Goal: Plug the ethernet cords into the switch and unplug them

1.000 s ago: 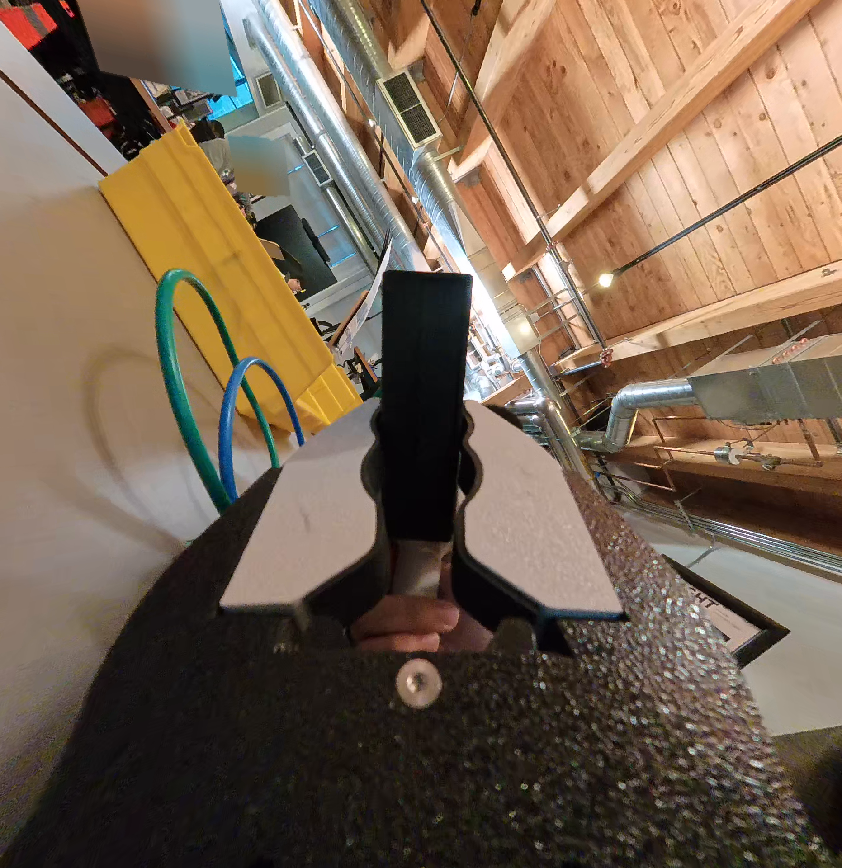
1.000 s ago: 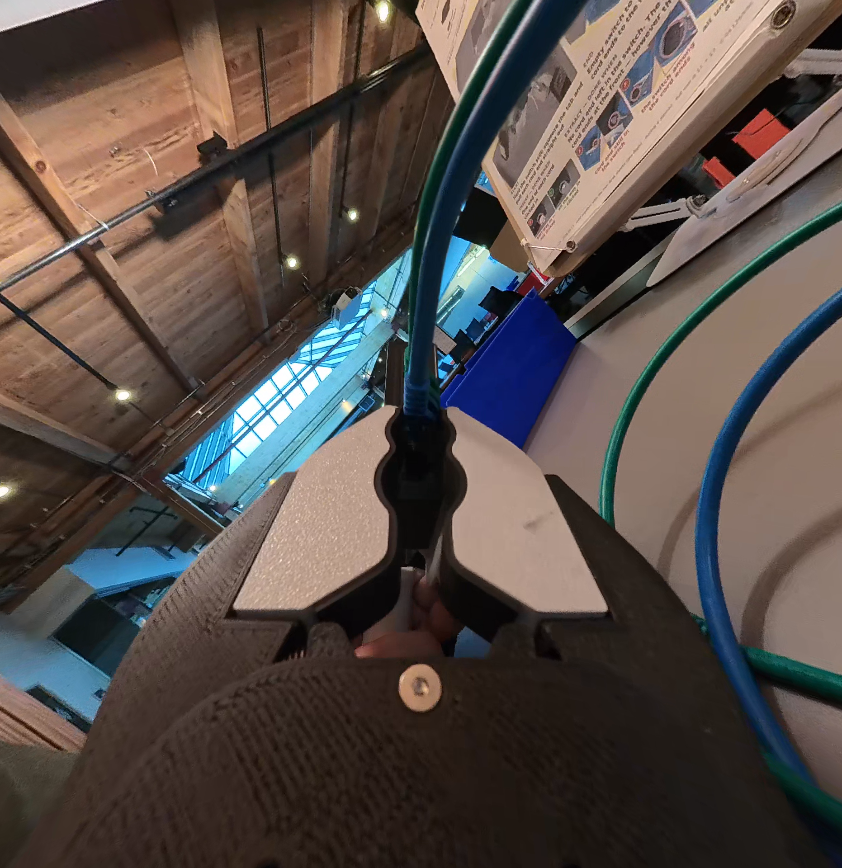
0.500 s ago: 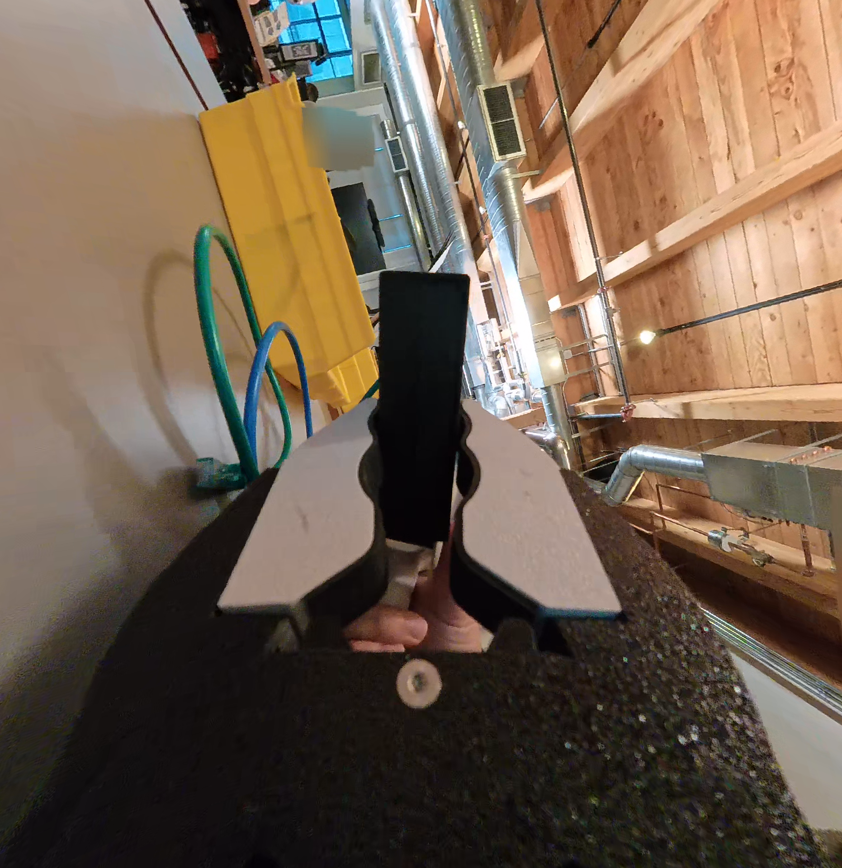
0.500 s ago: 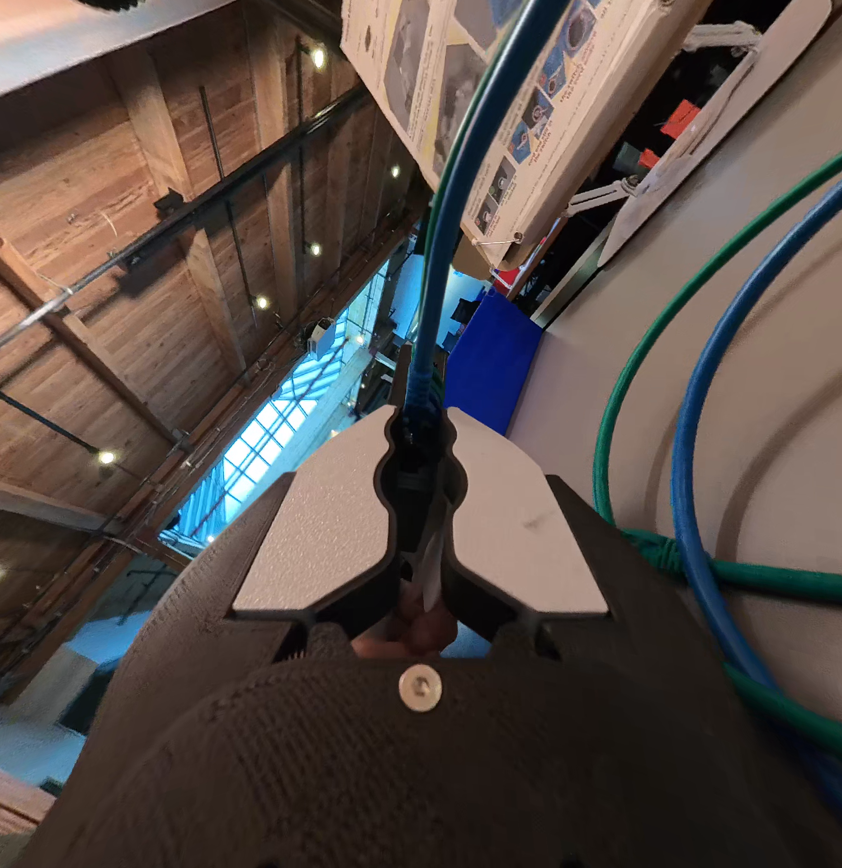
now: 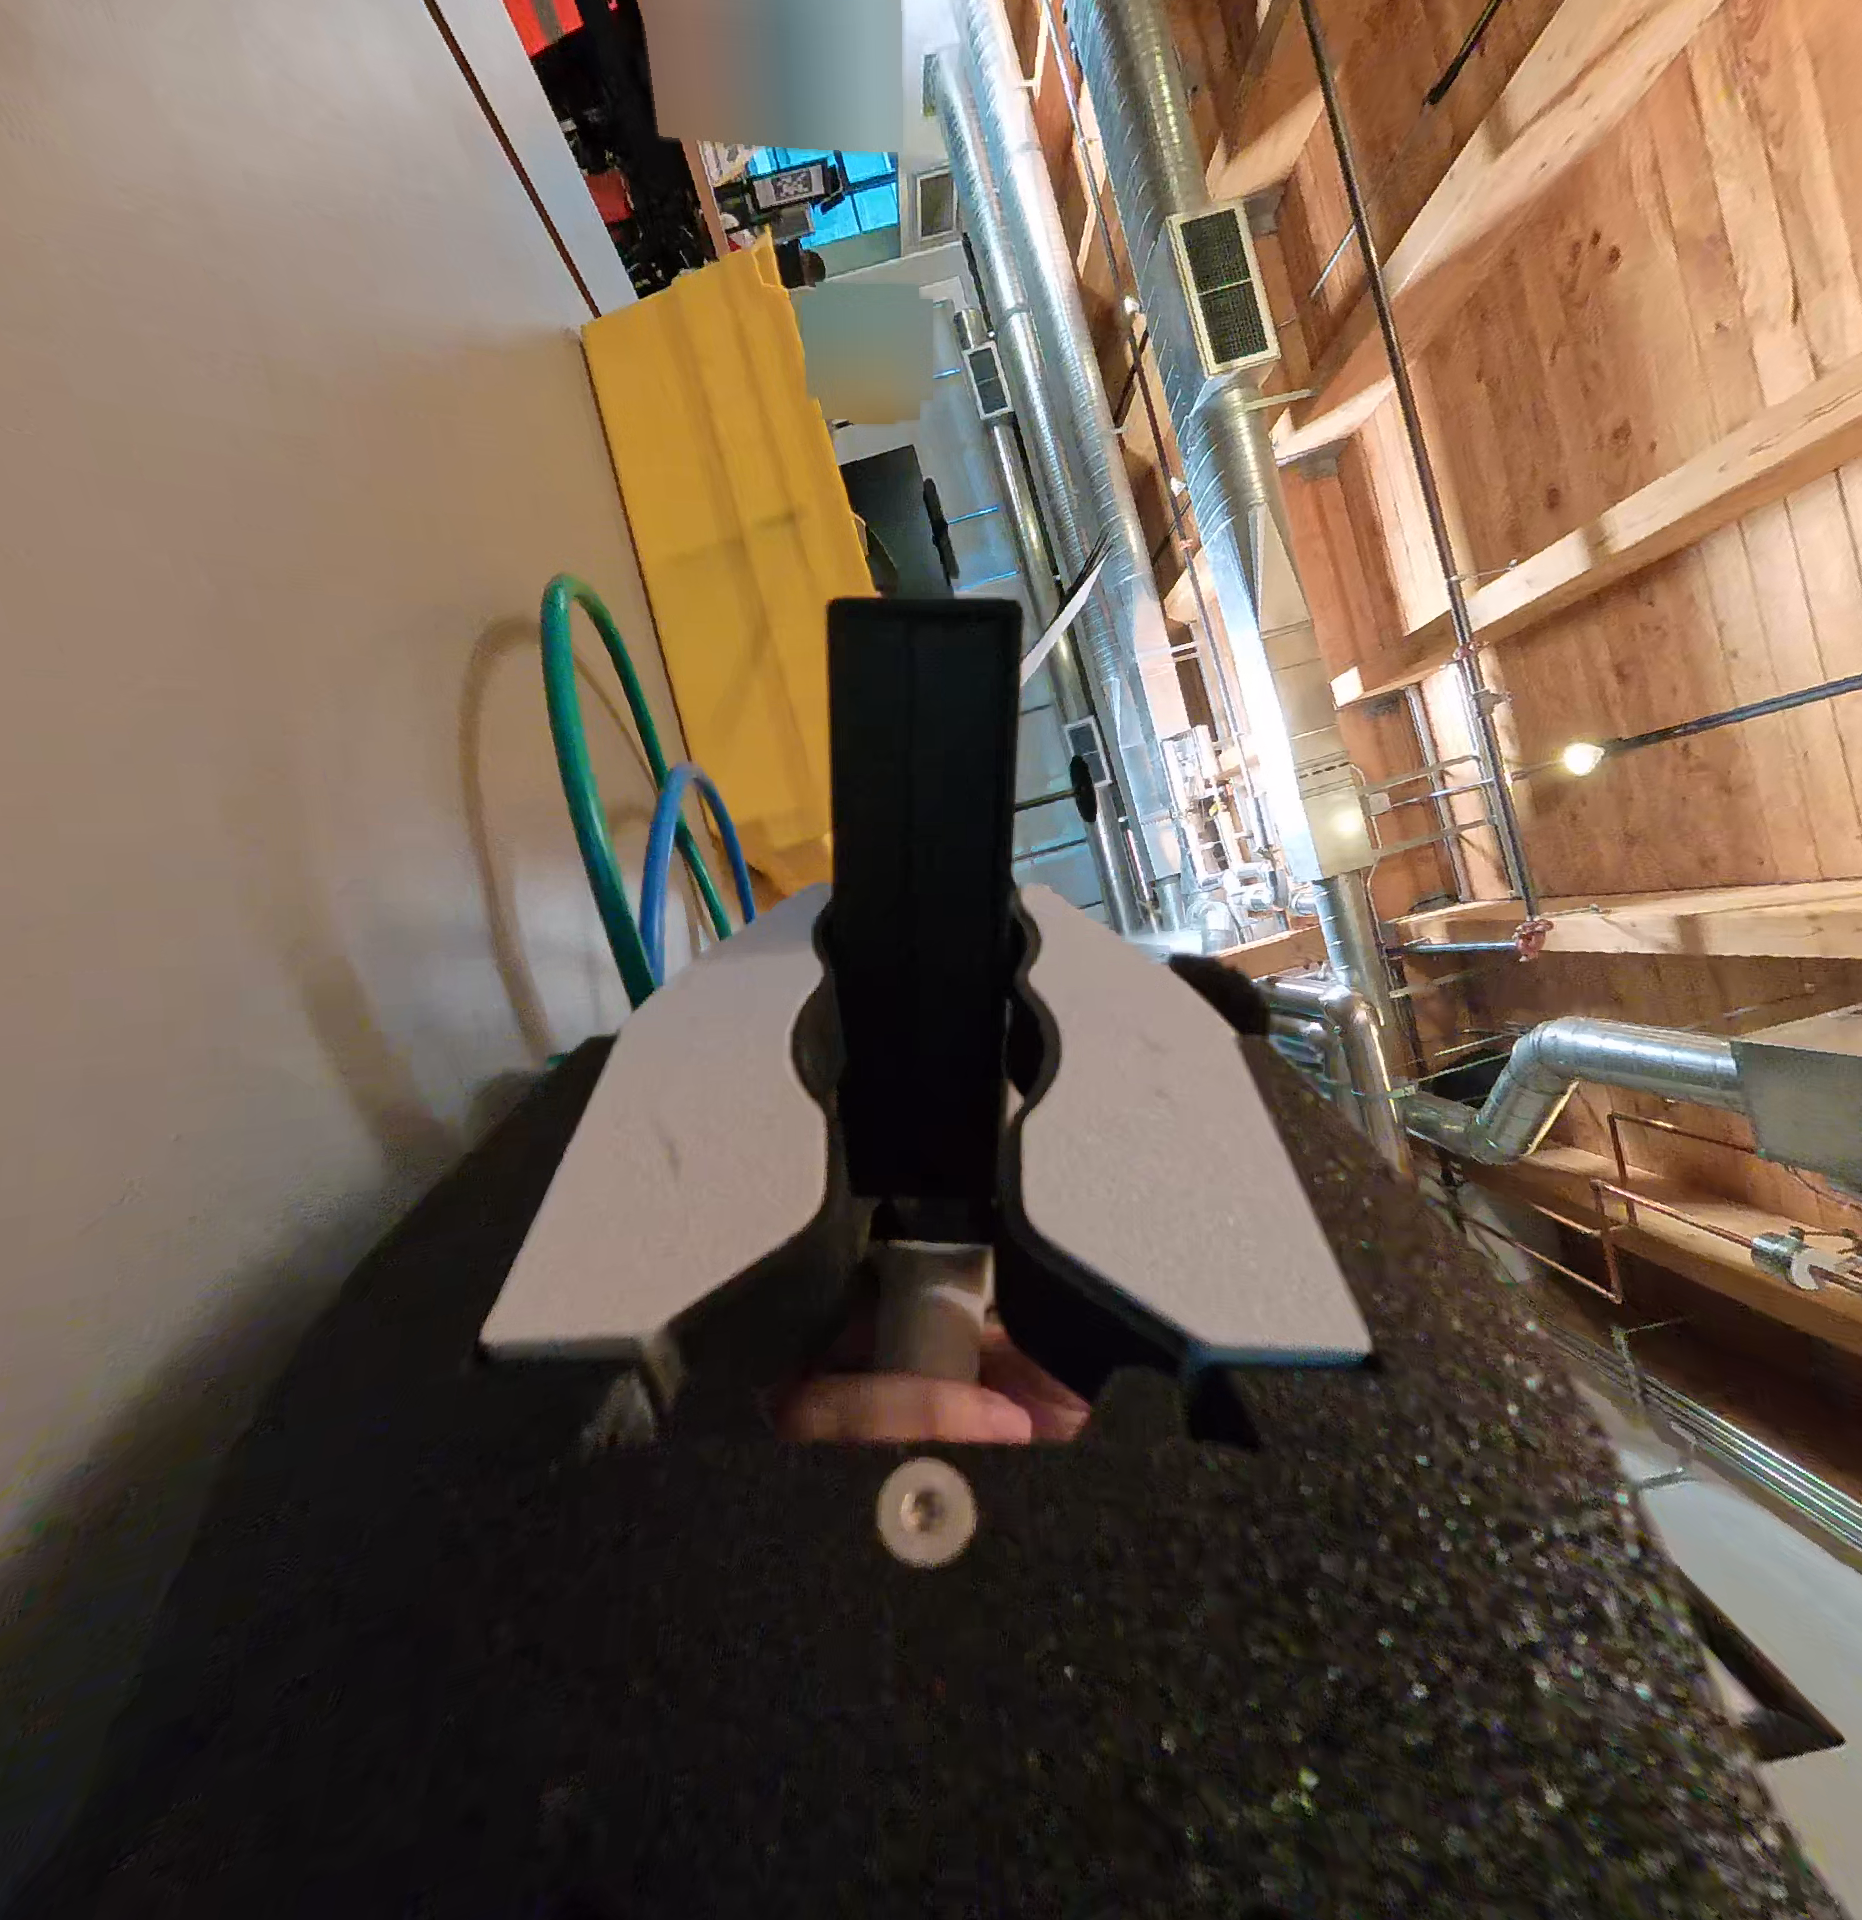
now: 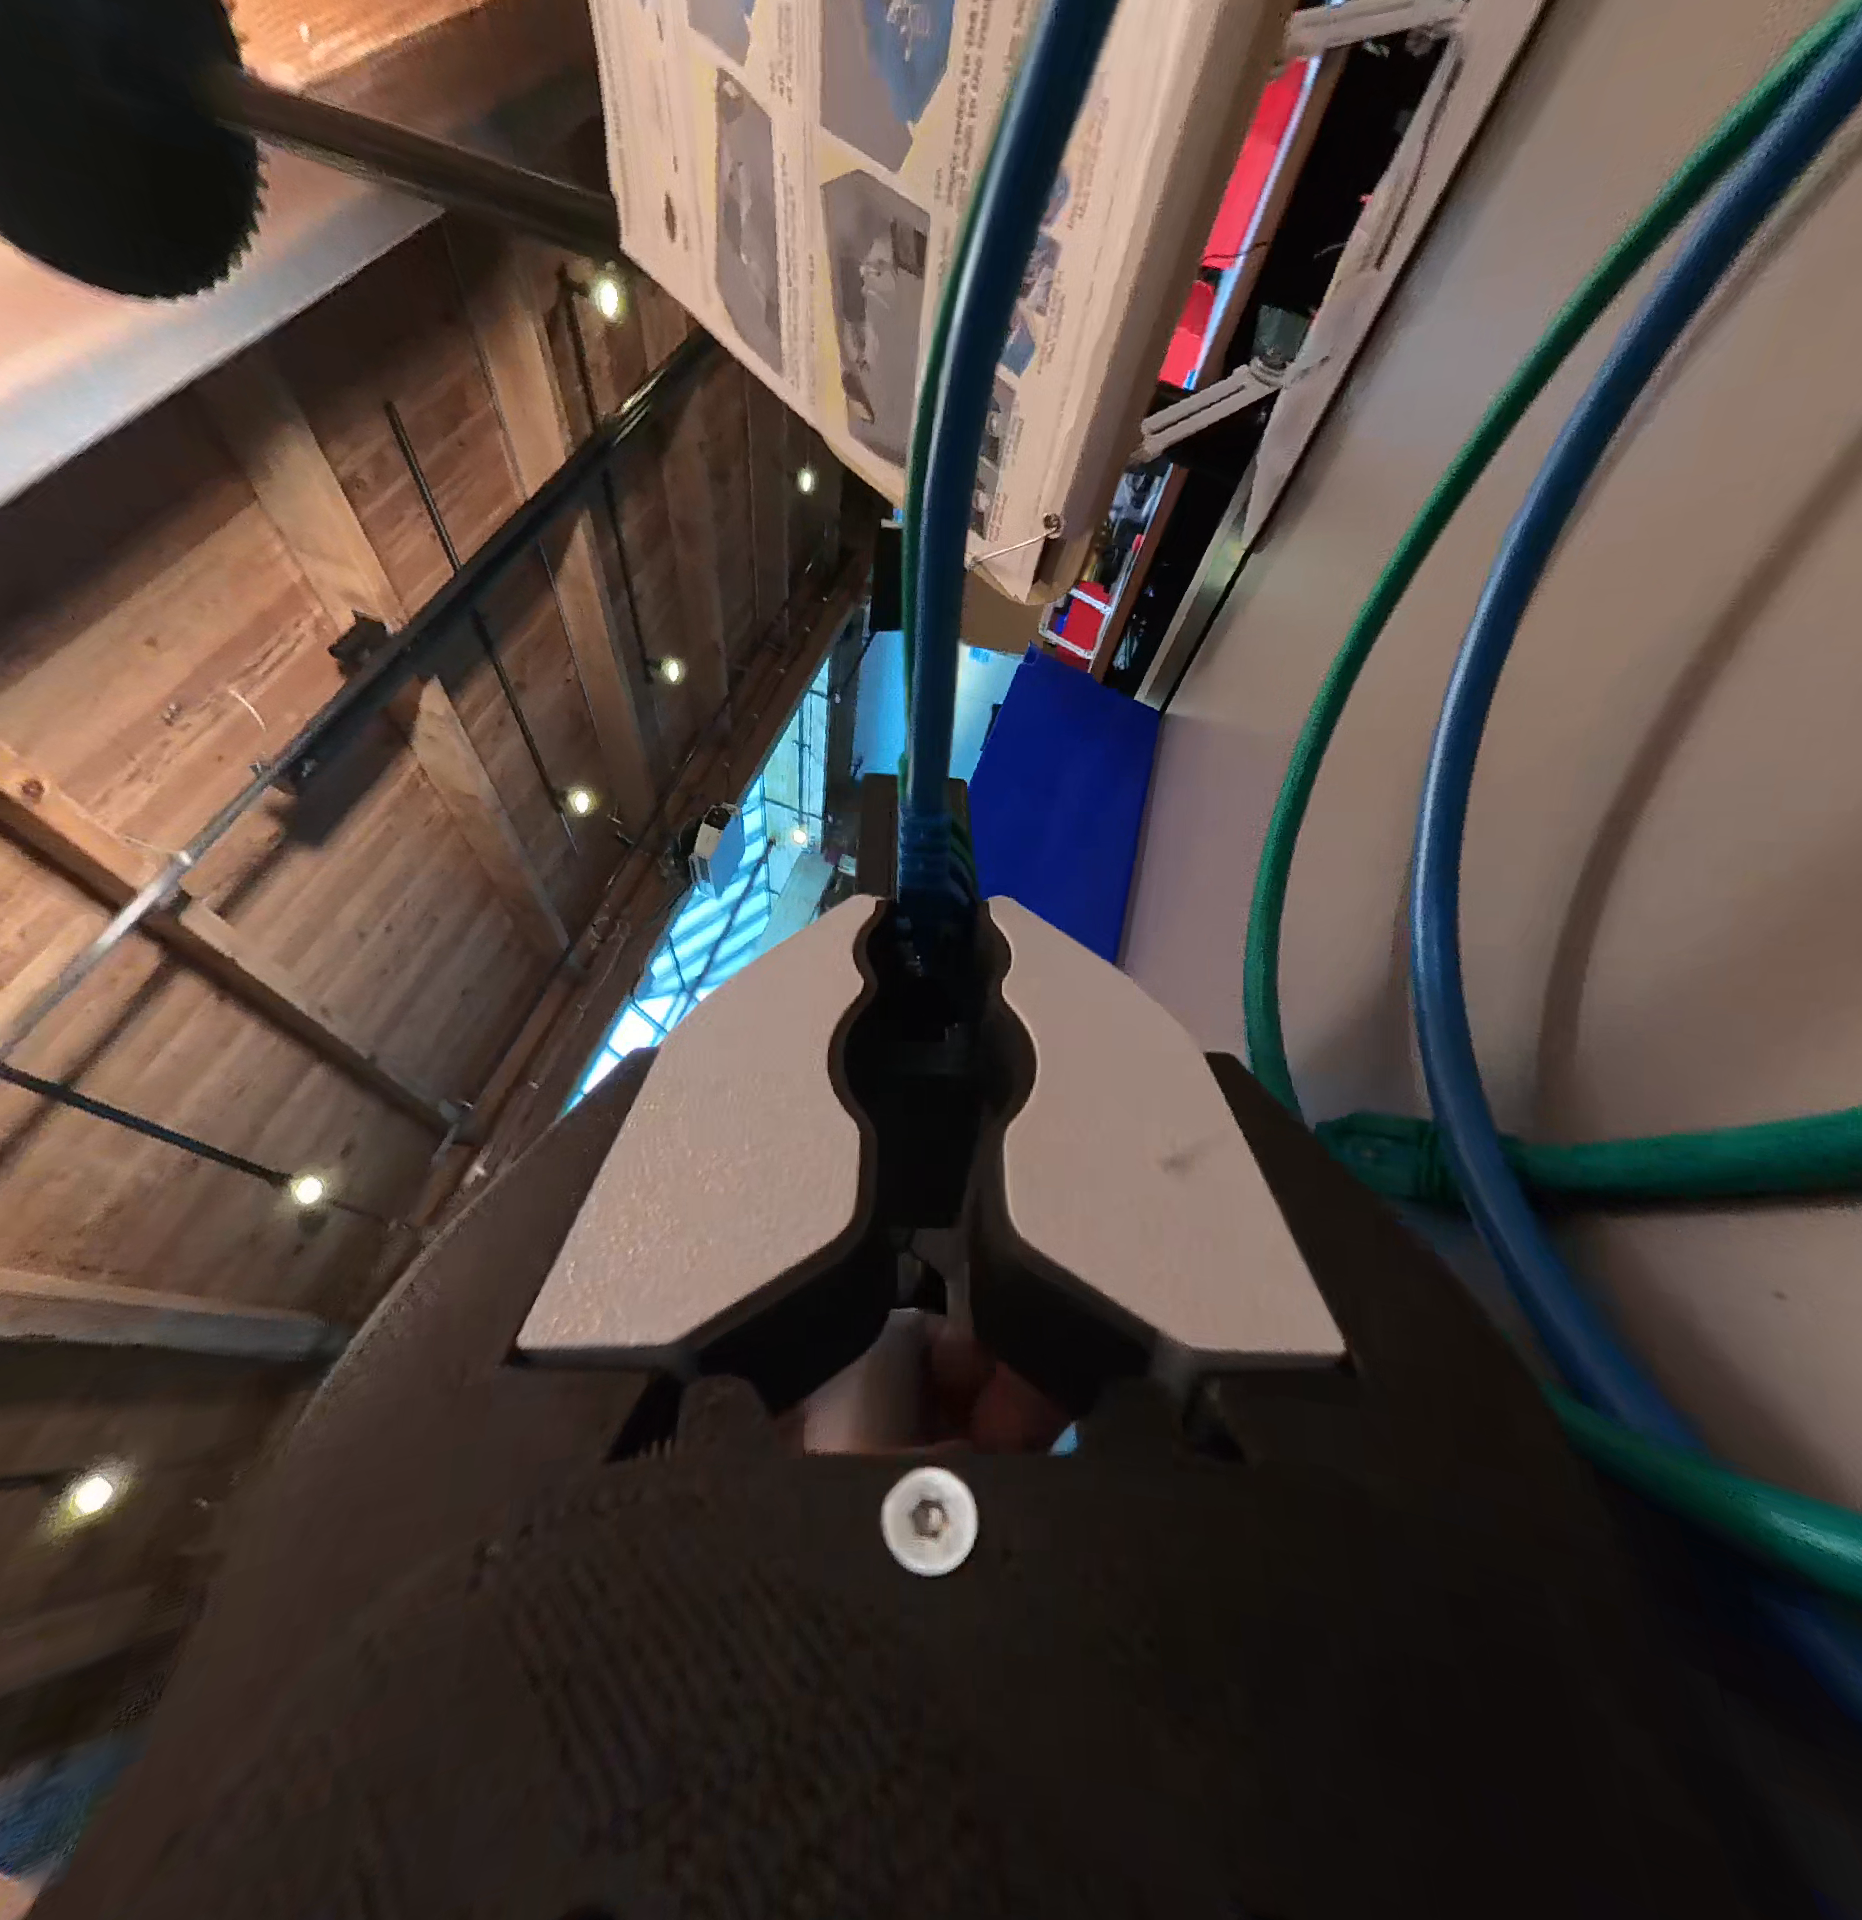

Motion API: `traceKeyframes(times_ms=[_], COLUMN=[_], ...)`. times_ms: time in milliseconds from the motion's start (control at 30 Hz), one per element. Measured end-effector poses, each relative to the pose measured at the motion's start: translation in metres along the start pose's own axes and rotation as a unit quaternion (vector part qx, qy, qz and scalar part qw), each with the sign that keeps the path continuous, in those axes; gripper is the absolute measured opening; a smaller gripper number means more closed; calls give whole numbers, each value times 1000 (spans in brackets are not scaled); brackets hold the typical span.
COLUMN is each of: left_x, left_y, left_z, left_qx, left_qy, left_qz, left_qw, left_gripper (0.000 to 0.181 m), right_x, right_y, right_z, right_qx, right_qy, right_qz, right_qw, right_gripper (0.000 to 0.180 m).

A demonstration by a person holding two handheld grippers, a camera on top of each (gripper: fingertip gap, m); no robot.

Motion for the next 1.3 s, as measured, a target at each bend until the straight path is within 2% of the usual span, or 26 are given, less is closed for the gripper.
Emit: traceKeyframes(times_ms=[67, 400, 700, 867, 933, 1067, 1200, 1233, 1300], left_x=[0, 3, 3, 4, 4, 3, 3, 4, 5], left_y=[-2, 2, 1, -1, -1, 5, -2, -3, 1], left_z=[0, 0, 0, 0, 0, -1, -1, 0, 1], left_qx=[-4, -22, -29, -22, -30, -58, -53, -61, -91], left_qy=[-4, -13, -17, -17, -17, -21, -31, -35, -44], left_qz=[-6, 8, -6, -57, -48, 31, -56, -50, 20], left_qw=[1000, 1000, 999, 998, 998, 998, 996, 996, 995], left_gripper=[27, 27, 27, 27, 27, 27, 27, 26, 27], right_x=[0, 2, 4, 2, 3, 6, 6, 6, 6], right_y=[1, 1, 1, 0, 1, 1, 4, 6, 8], right_z=[-1, -4, -6, -5, -4, -5, -5, -5, -8], right_qx=[10, -2, 18, 34, 28, 9, 36, 37, 22], right_qy=[0, 38, 44, 37, 42, 67, 50, 57, 75], right_qz=[39, 79, 81, 31, 50, 106, 72, 87, 136], right_qw=[999, 996, 996, 998, 997, 992, 996, 994, 988], right_gripper=[14, 15, 15, 14, 14, 15, 14, 14, 15])
Point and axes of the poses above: each gripper's, where its closed fingertips meet, z back along the fingers, x out of its top, y = z × x across the jaws, the point moved 5 cm from there along z, back along the fingers, and after that the axes turned 8 degrees about z, right-handed, at the moved point
